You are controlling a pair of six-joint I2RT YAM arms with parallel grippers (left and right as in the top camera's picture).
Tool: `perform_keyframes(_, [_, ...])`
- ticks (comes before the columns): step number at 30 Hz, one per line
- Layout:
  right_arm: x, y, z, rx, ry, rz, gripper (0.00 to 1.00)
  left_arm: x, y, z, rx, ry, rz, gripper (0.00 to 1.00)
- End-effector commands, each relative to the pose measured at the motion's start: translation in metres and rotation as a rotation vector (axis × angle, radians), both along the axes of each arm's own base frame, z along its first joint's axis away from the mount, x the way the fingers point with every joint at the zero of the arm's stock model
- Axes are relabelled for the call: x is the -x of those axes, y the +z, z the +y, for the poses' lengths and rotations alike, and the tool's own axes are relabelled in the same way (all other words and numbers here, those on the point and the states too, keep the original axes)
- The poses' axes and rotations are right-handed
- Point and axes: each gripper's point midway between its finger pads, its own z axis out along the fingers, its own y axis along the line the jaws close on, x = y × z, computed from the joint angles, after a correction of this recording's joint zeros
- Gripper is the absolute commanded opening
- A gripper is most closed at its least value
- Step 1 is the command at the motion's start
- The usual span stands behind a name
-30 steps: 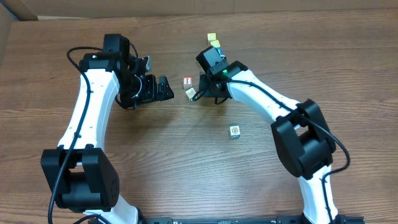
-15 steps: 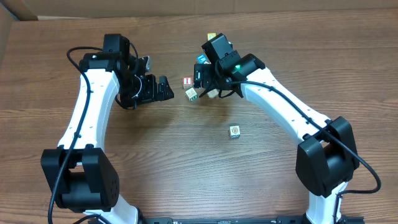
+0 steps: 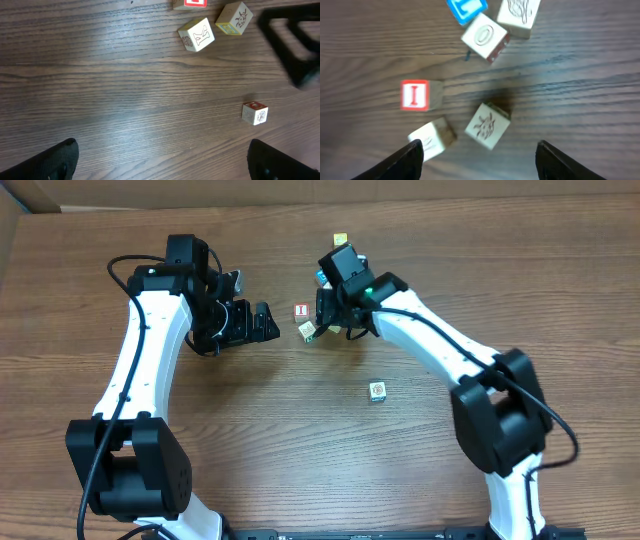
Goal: Flip 4 blocks
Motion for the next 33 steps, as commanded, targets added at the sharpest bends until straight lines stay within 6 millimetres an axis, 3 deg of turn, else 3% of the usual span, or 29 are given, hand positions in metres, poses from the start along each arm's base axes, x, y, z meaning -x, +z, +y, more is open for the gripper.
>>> perform_keyframes(1, [-0.004, -0.024, 0.000, 0.006, -0.053, 0.019, 0.72, -0.006, 0.001, 0.002, -0.002, 0.019, -0.003, 1.00])
perform_keyframes(6, [-0.004, -0.049, 0.000, 0.023, -0.056, 0.047, 0.63, -0.006, 0.001, 0.002, -0.002, 0.019, -0.003, 1.00])
perform_keyframes(11, [-0.002, -0.052, -0.001, 0.032, -0.055, 0.059, 0.45, -0.006, 0.001, 0.002, -0.002, 0.019, -0.003, 1.00])
perform_keyframes(13, [-0.001, -0.046, -0.002, 0.032, -0.055, 0.060, 0.43, -0.006, 0.001, 0.002, -0.002, 0.019, -0.003, 1.00])
perform_keyframes(16, [0.002, -0.023, -0.006, 0.034, -0.058, 0.061, 0.42, -0.006, 0.001, 0.002, -0.002, 0.019, -0.003, 1.00])
perform_keyframes(20, [0.014, 0.031, -0.010, 0.020, -0.050, 0.064, 0.25, -0.006, 0.001, 0.002, -0.002, 0.019, -0.003, 1.00])
perform_keyframes(22, [0.027, 0.055, -0.004, -0.014, -0.023, 0.077, 0.21, -0.006, 0.001, 0.003, -0.003, 0.019, -0.003, 1.00])
perform_keyframes(26, [0.055, 0.072, -0.001, -0.019, 0.019, 0.125, 0.26, -0.006, 0.001, 0.003, -0.005, 0.019, -0.003, 1.00])
perform_keyframes(31, [0.047, 0.064, -0.018, 0.099, -0.016, 0.063, 0.70, -0.006, 0.001, 0.003, -0.005, 0.019, -0.003, 1.00])
perform_keyframes(33, [0.045, 0.056, -0.018, 0.100, -0.020, 0.055, 0.75, -0.006, 0.001, 0.003, -0.005, 0.019, -0.003, 1.00])
